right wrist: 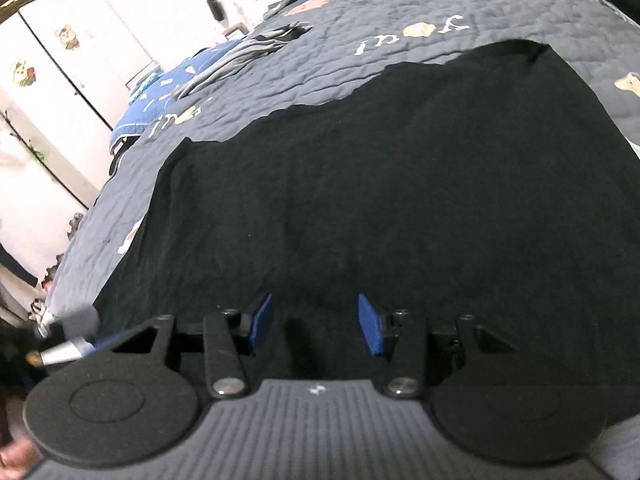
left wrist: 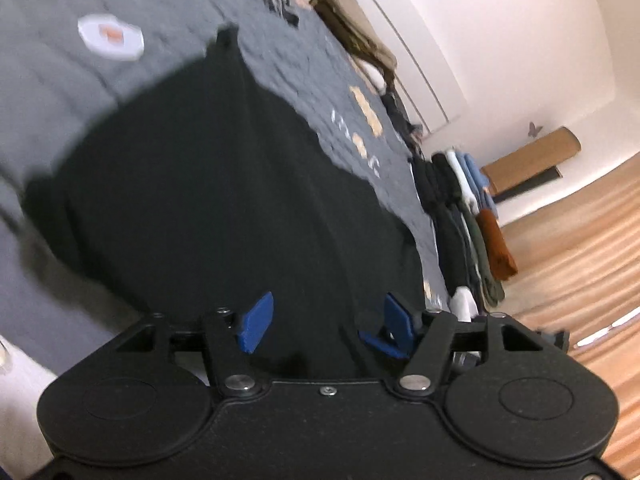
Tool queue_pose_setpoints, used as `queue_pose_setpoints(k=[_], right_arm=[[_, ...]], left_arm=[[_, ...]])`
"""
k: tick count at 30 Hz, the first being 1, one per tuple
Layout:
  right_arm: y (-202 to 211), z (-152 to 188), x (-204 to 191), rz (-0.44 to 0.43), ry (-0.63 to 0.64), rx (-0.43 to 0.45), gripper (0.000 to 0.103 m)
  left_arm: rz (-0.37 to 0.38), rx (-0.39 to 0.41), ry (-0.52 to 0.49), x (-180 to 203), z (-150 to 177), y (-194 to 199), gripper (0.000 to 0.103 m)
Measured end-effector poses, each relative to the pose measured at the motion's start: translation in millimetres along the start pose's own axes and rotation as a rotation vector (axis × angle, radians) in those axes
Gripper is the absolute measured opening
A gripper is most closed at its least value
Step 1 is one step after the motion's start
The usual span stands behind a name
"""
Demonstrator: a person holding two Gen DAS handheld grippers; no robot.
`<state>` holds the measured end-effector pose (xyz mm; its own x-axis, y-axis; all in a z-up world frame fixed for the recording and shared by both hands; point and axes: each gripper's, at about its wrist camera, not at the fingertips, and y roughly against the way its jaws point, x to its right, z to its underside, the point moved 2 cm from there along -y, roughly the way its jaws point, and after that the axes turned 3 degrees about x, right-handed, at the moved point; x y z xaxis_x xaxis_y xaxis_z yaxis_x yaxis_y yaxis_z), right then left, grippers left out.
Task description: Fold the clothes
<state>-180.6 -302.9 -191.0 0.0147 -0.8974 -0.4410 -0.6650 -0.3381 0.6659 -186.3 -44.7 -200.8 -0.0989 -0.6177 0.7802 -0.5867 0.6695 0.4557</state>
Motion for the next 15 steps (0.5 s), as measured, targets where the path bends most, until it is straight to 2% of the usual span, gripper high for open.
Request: queue_pose_setpoints(k=[3,11,15], right_arm=[[2.6,3.0,2.8,0.017,0.004,0.002,0.047],[12.7,9.1,7.5,0.047,0.015,0.014,0.046],[22.4,5.3,-0.1,0.025,0.019,0.053,0.047]], left_arm=[[-0.100,0.003,-0.029,-9.4,0.0,-8.3,0.061],[-0.311,0.207,0.122,-49.3,-22.1,36.1,0.061],[-0.386,0.320,0.121,-47.2,-26.8,63.8,0.061]])
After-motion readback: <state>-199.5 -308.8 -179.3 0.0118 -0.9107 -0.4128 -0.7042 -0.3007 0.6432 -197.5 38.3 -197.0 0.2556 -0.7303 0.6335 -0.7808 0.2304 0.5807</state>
